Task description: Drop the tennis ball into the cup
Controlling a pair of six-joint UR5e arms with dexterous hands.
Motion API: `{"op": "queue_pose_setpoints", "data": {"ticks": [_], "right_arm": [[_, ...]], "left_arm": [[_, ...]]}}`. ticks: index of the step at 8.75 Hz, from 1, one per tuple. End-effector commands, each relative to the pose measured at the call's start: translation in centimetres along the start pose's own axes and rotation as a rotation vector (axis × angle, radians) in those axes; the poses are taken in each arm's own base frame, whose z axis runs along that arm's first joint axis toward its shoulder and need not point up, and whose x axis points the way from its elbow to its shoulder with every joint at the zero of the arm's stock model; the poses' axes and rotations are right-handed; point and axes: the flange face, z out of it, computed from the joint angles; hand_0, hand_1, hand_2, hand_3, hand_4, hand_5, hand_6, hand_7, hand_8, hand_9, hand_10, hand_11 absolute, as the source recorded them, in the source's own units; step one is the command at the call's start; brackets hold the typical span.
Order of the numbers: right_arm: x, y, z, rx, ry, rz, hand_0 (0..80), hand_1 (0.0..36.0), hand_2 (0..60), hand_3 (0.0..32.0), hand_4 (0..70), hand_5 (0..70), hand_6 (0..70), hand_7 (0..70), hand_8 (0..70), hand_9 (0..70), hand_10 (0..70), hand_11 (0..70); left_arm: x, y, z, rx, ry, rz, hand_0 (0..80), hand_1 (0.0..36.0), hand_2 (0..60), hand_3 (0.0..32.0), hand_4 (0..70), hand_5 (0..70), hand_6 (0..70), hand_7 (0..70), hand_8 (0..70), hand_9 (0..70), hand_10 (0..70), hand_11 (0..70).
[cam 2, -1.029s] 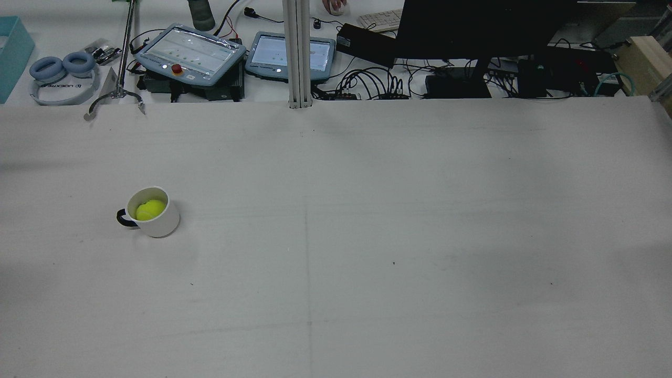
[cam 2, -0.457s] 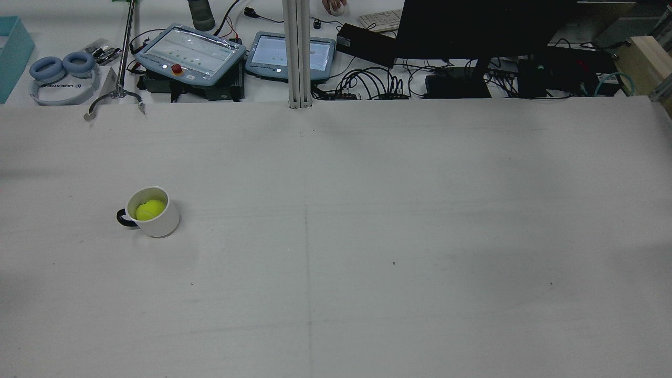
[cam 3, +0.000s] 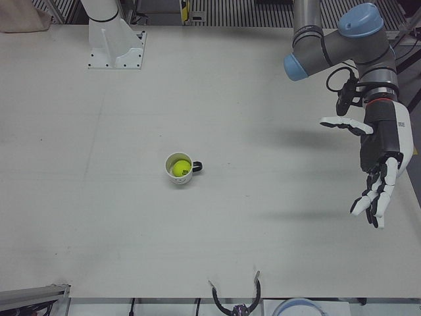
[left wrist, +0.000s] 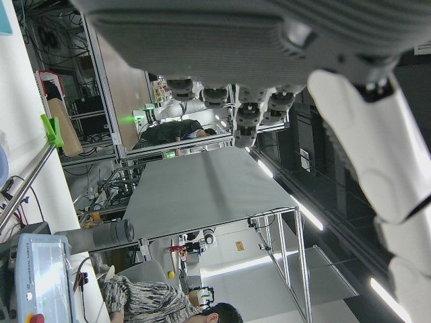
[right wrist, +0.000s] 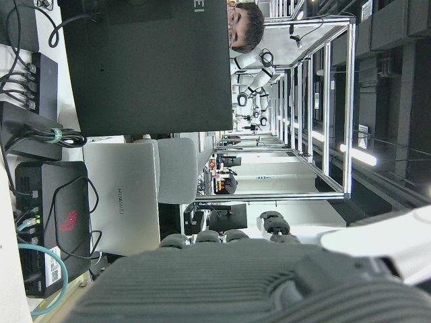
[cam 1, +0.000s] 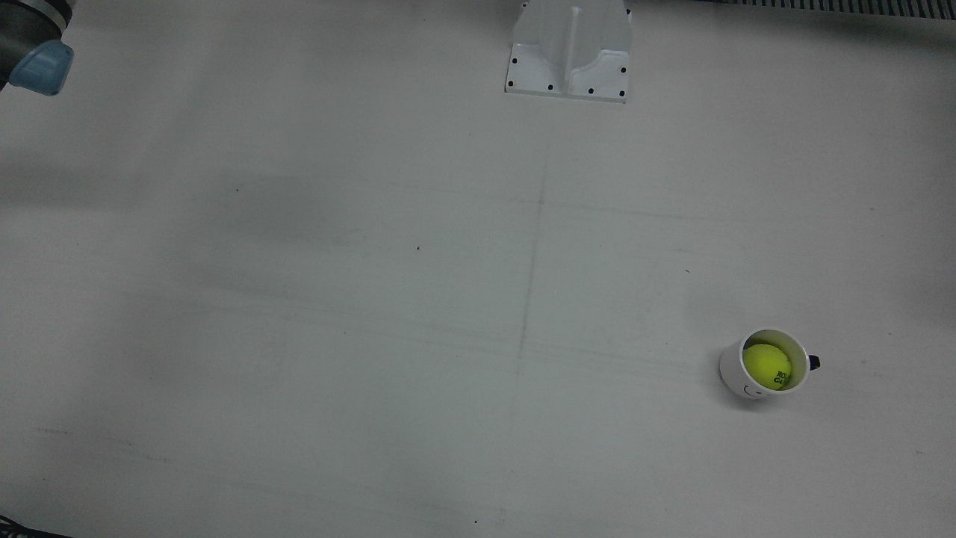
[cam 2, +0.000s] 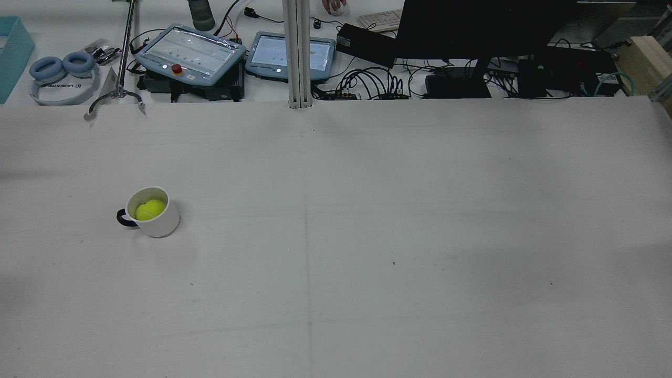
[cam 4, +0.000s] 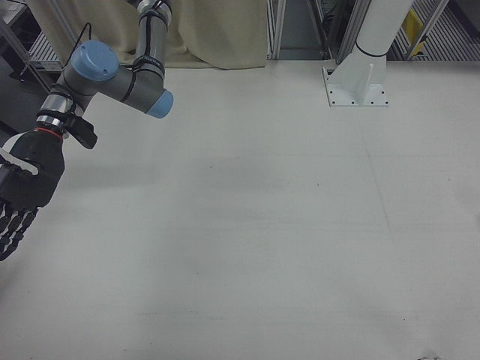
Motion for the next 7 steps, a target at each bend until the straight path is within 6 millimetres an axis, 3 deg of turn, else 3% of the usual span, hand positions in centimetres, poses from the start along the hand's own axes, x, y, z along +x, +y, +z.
{"op": "queue_pose_setpoints", "data": {"ticks": [1, 2, 3, 4, 5, 6, 7], "right_arm": [[0.0, 0.0, 0.0, 0.0, -0.001, 0.0, 0.0, 0.0, 0.0, 0.0, 0.0, 0.0, 0.0, 0.0, 0.0, 0.0, 0.0, 0.0], [0.0, 0.0, 0.0, 0.0, -0.001, 0.0, 0.0, 0.0, 0.0, 0.0, 0.0, 0.0, 0.0, 0.0, 0.0, 0.0, 0.0, 0.0], [0.0, 0.0, 0.0, 0.0, -0.001, 0.0, 0.0, 0.0, 0.0, 0.0, 0.0, 0.0, 0.0, 0.0, 0.0, 0.0, 0.0, 0.0], [0.0, 0.0, 0.0, 0.0, -0.001, 0.0, 0.0, 0.0, 0.0, 0.0, 0.0, 0.0, 0.0, 0.0, 0.0, 0.0, 0.0, 0.0], [0.0, 0.0, 0.0, 0.0, 0.001, 0.0, 0.0, 0.0, 0.0, 0.0, 0.0, 0.0, 0.0, 0.0, 0.0, 0.0, 0.0, 0.0], [0.0, 0.0, 0.0, 0.0, 0.001, 0.0, 0.0, 0.0, 0.0, 0.0, 0.0, 0.0, 0.0, 0.0, 0.0, 0.0, 0.0, 0.0], [0.0, 0.0, 0.0, 0.0, 0.001, 0.0, 0.0, 0.0, 0.0, 0.0, 0.0, 0.0, 0.0, 0.0, 0.0, 0.0, 0.0, 0.0]], "left_arm": [[-0.1, -0.3, -0.3, -0.003, 0.0, -0.001, 42.2, 7.1, 12.6, 0.0, 14.8, 8.5, 32.8, 18.1, 11.0, 9.4, 10.0, 15.1], [0.0, -0.1, -0.3, -0.008, 0.002, -0.001, 28.5, 3.4, 9.6, 0.0, 8.1, 4.4, 16.7, 5.3, 2.9, 0.5, 6.7, 10.0], [-0.1, -0.3, -0.5, -0.011, 0.002, -0.001, 28.4, 6.6, 23.3, 0.0, 6.6, 6.1, 21.9, 7.3, 5.5, 3.1, 8.9, 13.5], [-0.4, -1.1, -1.6, -0.004, 0.0, -0.003, 45.7, 16.6, 35.6, 0.0, 7.7, 11.4, 34.1, 11.5, 11.2, 7.8, 11.8, 18.6], [-0.4, -1.2, -1.7, -0.003, 0.0, -0.003, 39.9, 10.5, 28.4, 0.0, 8.1, 8.8, 30.2, 7.8, 8.1, 4.3, 8.9, 13.8], [-0.4, -1.1, -1.6, -0.005, 0.0, -0.003, 27.5, 5.5, 20.6, 0.0, 7.8, 5.8, 21.8, 3.4, 4.5, 1.5, 5.7, 8.6], [-0.3, -1.0, -1.6, -0.006, 0.0, -0.003, 28.5, 6.2, 21.7, 0.0, 7.9, 5.6, 20.2, 4.1, 4.5, 1.7, 5.5, 8.4]]}}
